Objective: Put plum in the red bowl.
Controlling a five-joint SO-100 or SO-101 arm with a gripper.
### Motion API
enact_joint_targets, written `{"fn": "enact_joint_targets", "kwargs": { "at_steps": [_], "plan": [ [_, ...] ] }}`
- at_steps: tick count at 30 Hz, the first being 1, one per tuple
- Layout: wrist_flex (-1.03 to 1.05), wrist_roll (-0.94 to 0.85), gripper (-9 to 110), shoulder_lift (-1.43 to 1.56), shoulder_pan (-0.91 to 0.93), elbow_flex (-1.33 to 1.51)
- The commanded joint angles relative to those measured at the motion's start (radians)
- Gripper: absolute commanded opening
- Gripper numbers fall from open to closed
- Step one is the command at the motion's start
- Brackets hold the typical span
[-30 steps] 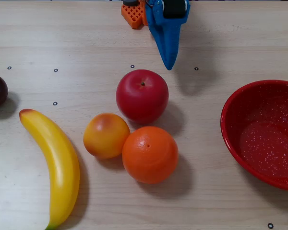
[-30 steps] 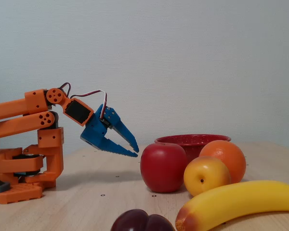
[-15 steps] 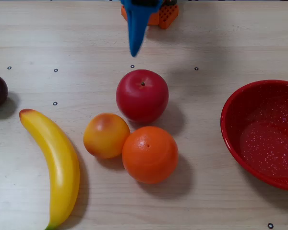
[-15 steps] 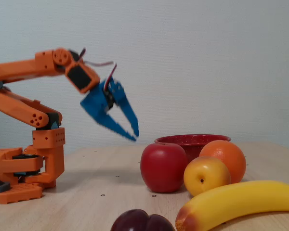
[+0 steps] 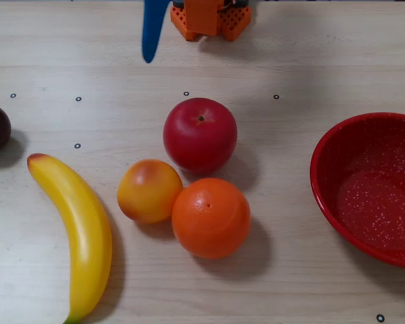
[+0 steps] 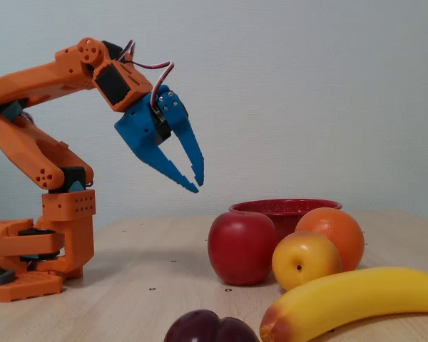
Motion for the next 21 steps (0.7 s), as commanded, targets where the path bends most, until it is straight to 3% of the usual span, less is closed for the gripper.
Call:
{"fn": "enact_joint_targets", "kwargs": {
  "at_steps": [1, 12, 21],
  "plan": [
    [0.018, -0.031, 0, -0.023, 0.041, -0.147],
    [0.058, -0.091, 0, -0.273, 0.229, -0.396],
    [0.255, -0.127, 0, -0.603, 0.393, -0.811]
  ]
}}
